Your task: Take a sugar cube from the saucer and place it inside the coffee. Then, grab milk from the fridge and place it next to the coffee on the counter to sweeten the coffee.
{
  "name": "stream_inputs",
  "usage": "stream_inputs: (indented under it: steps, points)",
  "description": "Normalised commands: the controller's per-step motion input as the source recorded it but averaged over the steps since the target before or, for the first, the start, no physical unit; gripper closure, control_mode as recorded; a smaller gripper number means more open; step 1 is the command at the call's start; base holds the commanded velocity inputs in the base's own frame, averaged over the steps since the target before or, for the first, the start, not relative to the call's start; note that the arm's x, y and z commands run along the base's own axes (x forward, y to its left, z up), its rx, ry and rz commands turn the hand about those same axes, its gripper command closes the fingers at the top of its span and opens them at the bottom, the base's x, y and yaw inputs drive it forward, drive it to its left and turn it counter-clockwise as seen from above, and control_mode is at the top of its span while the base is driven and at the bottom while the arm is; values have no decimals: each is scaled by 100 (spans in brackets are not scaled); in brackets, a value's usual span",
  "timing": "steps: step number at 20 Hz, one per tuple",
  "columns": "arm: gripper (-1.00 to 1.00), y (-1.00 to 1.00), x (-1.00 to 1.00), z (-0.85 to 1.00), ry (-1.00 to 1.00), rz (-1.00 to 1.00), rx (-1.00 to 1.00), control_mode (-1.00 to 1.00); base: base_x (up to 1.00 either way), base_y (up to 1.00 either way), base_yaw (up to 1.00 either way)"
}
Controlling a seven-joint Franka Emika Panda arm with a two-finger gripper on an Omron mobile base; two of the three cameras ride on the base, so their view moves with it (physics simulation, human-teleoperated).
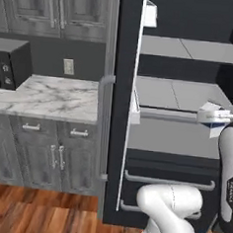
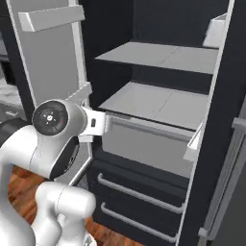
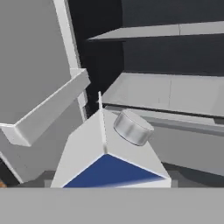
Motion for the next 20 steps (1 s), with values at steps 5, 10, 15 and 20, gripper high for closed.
stream_inputs:
  steps: [5,10,15,20]
  points:
    - [100,0,0,0,0,0,0,100,-79,-3,92]
    - [100,0,0,0,0,0,0,100,-17,0,100]
    - [100,0,0,0,0,0,0,100,-6,4,100]
    - [100,0,0,0,0,0,0,100,20,23,91]
